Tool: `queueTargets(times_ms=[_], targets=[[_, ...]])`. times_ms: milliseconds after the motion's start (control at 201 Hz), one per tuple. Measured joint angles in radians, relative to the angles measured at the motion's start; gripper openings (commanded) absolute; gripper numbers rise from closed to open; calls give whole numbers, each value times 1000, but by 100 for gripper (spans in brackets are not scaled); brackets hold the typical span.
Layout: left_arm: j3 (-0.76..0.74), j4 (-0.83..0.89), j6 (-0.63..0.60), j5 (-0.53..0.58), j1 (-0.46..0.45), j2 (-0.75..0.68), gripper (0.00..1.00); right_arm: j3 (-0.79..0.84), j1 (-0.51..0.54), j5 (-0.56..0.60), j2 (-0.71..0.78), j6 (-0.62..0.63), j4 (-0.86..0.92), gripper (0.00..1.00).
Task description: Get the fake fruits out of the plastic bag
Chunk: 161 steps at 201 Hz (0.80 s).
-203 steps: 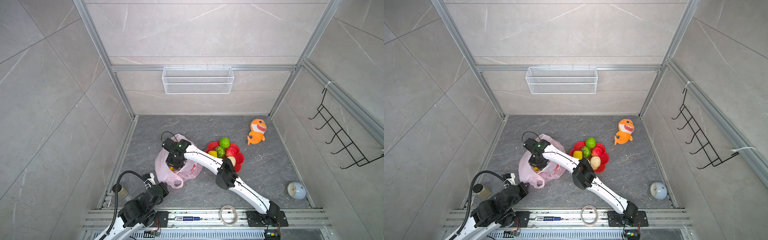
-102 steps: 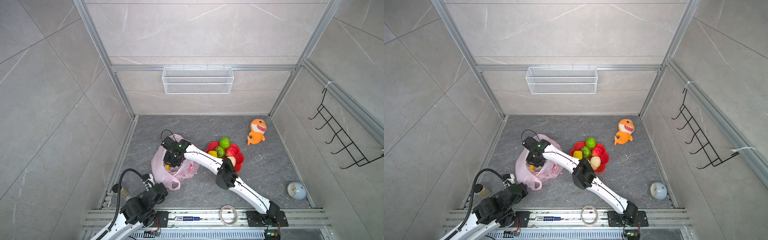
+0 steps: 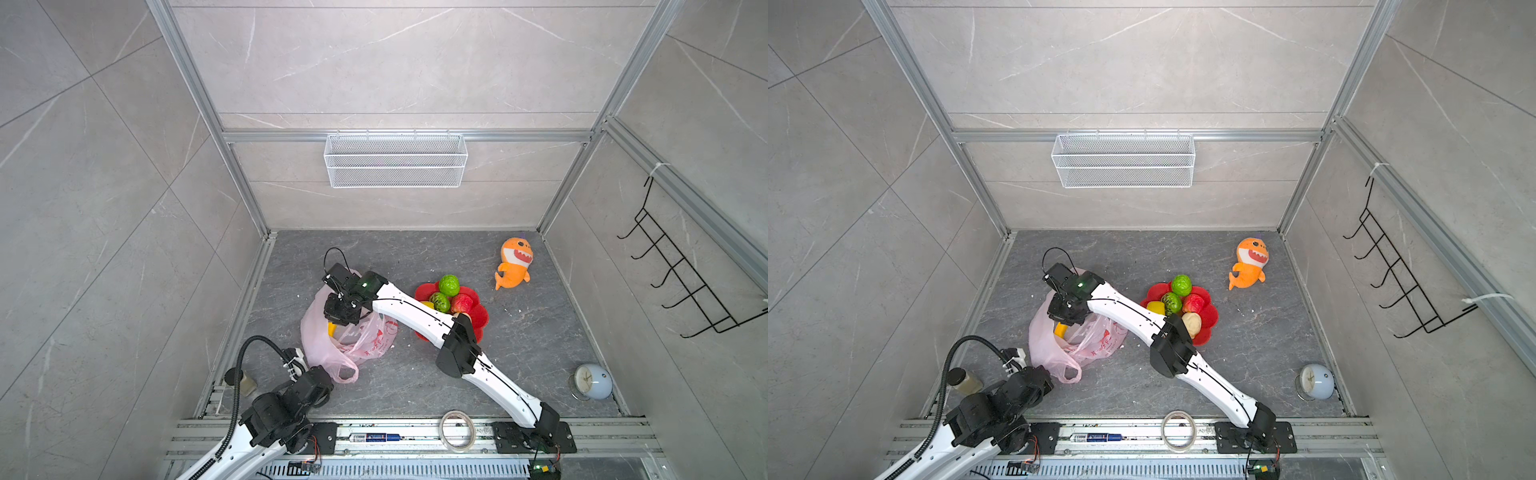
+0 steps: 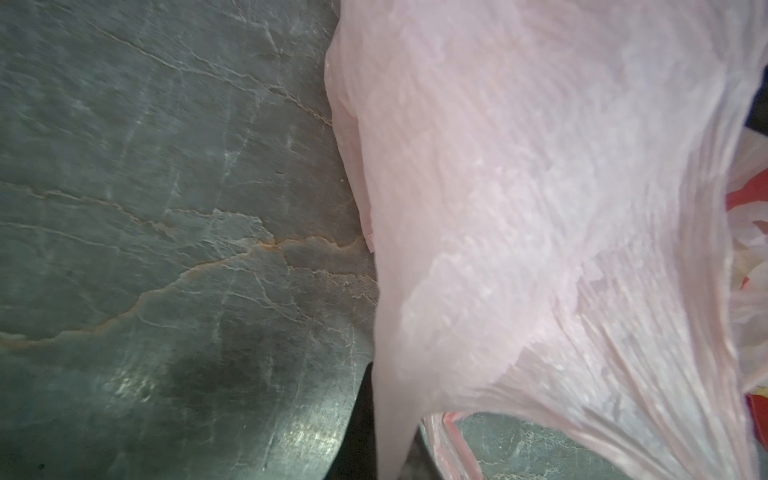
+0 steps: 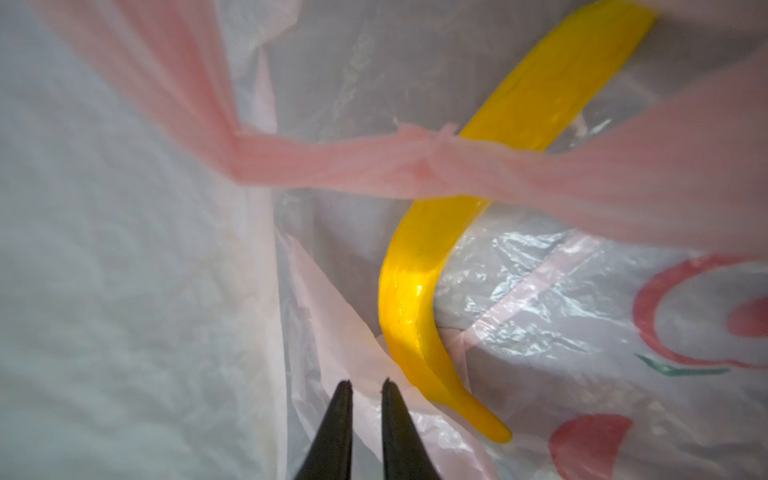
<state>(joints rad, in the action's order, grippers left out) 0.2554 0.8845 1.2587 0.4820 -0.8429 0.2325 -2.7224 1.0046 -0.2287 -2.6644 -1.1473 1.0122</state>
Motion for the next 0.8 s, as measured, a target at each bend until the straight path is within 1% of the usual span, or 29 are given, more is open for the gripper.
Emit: queueTargets(times_ms=[174,289,363,393,528,592,801], targets=[[3,5,9,11,0,-2,0,3,-2,23,1,22,19,23],[2,3,10,9,0,-14,0,5,-2,53,0,27,19,31],[-1,-9,10,4,0,-18,0,4,-2,69,0,26,19,38],[-4,-17,8,-2,0,-19,0,-5,-2,74,-5,25,23,40],[-13,-43,-7,-38,0,-28,0,-53,-2,107,-43,15,31,43],[-16,-50,-13,-51,0,-35,0,-55,-2,120,-53,11,34,46],[-26,-61,-28,-87,0,-58,0,-55,-5,132,-83,-13,37,49]])
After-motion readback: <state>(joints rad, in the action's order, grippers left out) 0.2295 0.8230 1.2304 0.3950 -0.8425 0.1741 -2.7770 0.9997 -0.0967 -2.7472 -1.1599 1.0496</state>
